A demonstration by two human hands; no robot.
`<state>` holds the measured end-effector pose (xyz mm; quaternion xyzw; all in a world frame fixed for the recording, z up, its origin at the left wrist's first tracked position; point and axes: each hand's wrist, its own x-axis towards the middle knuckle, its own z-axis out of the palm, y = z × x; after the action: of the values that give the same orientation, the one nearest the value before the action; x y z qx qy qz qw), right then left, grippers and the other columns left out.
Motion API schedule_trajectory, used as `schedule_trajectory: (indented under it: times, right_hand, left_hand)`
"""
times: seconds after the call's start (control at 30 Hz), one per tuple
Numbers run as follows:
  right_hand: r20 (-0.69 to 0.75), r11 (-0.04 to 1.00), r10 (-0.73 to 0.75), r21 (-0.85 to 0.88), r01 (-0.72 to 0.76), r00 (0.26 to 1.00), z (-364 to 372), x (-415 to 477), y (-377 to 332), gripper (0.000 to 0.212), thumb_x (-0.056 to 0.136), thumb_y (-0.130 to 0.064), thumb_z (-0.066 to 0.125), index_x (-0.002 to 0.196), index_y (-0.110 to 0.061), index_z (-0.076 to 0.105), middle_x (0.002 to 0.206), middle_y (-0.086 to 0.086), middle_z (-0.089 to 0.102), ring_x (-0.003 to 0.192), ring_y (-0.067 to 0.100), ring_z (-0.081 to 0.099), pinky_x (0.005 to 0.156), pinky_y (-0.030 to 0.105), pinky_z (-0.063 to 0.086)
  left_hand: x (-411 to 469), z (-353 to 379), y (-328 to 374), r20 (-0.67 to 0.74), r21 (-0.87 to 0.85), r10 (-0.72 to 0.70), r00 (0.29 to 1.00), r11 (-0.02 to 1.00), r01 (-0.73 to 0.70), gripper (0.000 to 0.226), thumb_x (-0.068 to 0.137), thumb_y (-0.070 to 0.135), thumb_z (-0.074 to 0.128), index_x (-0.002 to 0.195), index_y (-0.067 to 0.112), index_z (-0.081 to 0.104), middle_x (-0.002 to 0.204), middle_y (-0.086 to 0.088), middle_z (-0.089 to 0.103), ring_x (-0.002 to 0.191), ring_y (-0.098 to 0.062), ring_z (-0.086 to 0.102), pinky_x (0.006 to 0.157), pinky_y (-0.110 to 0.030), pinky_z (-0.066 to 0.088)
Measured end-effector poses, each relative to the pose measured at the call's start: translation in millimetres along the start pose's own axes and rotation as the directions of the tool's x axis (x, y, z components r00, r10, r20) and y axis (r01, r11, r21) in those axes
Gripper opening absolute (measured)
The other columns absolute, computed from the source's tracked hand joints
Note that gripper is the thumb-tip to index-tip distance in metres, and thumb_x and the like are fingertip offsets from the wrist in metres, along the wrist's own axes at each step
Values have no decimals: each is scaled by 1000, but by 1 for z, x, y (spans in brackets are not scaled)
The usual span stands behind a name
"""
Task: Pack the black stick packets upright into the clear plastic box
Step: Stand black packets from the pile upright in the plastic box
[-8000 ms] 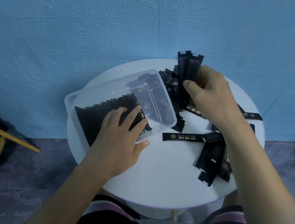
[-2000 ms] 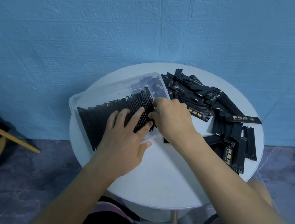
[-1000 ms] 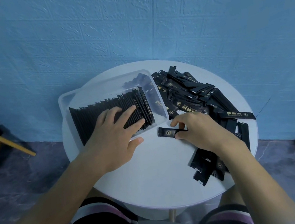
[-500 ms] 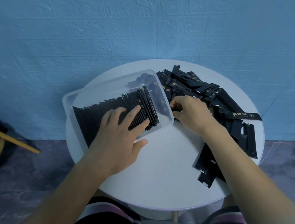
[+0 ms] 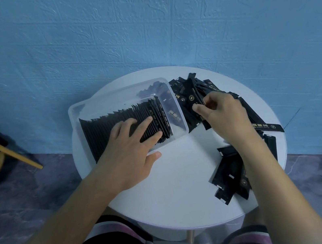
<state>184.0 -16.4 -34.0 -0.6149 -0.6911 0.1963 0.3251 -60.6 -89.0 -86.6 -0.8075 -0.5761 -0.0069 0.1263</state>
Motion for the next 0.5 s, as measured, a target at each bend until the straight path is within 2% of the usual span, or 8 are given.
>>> schedule_trajectory:
  times: [0.1, 0.23, 0.33, 0.5]
  right_hand:
    - [-24, 994, -109, -3, 109, 994, -9, -18, -23, 34, 89, -45, 69, 79, -16, 54, 64, -5, 58, 62, 19, 50, 60, 32, 37]
    - [-7, 939, -269, -222, 261, 963, 7, -25, -42, 25, 92, -44, 65, 93, -21, 56, 83, 0, 69, 80, 32, 61, 69, 38, 45]
    - [22, 909, -296, -300, 289, 955, 27, -21, -46, 24, 96, -41, 58, 100, -18, 55, 90, 6, 70, 87, 38, 64, 70, 41, 47]
    - [64, 888, -260, -376, 264, 964, 45, -19, -53, 12, 97, -25, 50, 95, -13, 47, 82, 9, 61, 76, 41, 55, 61, 38, 31]
  left_hand:
    - [1, 0, 1, 2, -1, -8, 1000, 1000, 8, 59, 97, 56, 29, 141, 31, 58, 159, -7, 41, 133, -40, 42, 112, -59, 33]
    - [2, 1, 4, -15, 15, -15, 1000, 1000, 15, 58, 96, 55, 31, 140, 30, 59, 157, -7, 43, 132, -40, 42, 111, -60, 34]
    - [0, 1, 9, -52, 22, -7, 999, 1000, 9, 56, 96, 53, 36, 138, 27, 61, 155, -10, 45, 129, -42, 45, 109, -60, 34]
    - [-1, 3, 13, -89, 29, 3, 996, 1000, 0, 53, 96, 51, 39, 137, 25, 62, 154, -12, 46, 127, -43, 46, 109, -60, 32]
